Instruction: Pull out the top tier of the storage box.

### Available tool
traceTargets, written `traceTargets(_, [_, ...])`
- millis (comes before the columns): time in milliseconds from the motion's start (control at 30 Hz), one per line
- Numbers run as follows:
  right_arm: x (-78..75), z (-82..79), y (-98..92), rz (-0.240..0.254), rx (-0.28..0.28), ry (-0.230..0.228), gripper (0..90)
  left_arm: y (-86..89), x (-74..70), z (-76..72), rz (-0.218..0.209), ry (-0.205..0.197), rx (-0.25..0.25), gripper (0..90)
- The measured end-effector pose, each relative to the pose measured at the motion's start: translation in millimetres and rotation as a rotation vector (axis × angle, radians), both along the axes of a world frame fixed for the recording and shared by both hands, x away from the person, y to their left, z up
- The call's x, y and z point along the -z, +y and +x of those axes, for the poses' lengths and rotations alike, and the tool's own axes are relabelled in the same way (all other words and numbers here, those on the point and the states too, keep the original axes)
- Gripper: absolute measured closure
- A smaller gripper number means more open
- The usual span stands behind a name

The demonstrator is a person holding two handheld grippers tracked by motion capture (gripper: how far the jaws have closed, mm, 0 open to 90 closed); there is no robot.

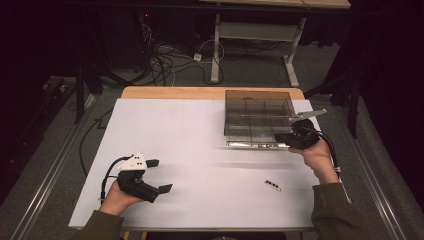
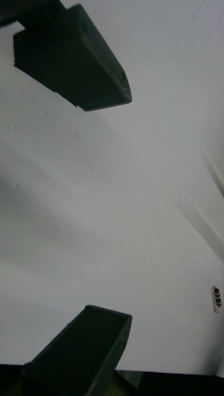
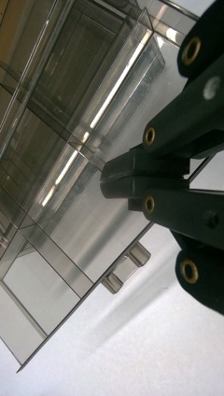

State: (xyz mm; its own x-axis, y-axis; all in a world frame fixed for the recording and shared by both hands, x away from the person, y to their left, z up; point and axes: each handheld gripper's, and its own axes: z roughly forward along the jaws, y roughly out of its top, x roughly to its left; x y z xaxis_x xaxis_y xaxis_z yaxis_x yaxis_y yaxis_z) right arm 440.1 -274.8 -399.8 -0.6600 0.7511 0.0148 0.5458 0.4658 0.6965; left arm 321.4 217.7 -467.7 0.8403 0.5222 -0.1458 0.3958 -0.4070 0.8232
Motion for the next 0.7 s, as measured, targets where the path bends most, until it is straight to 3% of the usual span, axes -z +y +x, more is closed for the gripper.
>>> traceTargets(333, [0.0, -2.7, 2.5, -0.011, -0.007, -0.003, 90.0, 0.3, -0.1, -0.3, 0.000, -0.001, -0.001, 0.0])
traceTargets(600, [-7.6, -7.5, -3.5, 0.044, -0.012, -0.024, 89.5, 0.3, 0.1, -0.2, 0.003, 0.000, -0.002, 0.0])
traceTargets(700, [-10.7, -11.6, -6.4, 0.057, -0.014, -0.034, 82.7, 0.5, 0.2, -0.2, 0.003, 0.000, -0.004, 0.0])
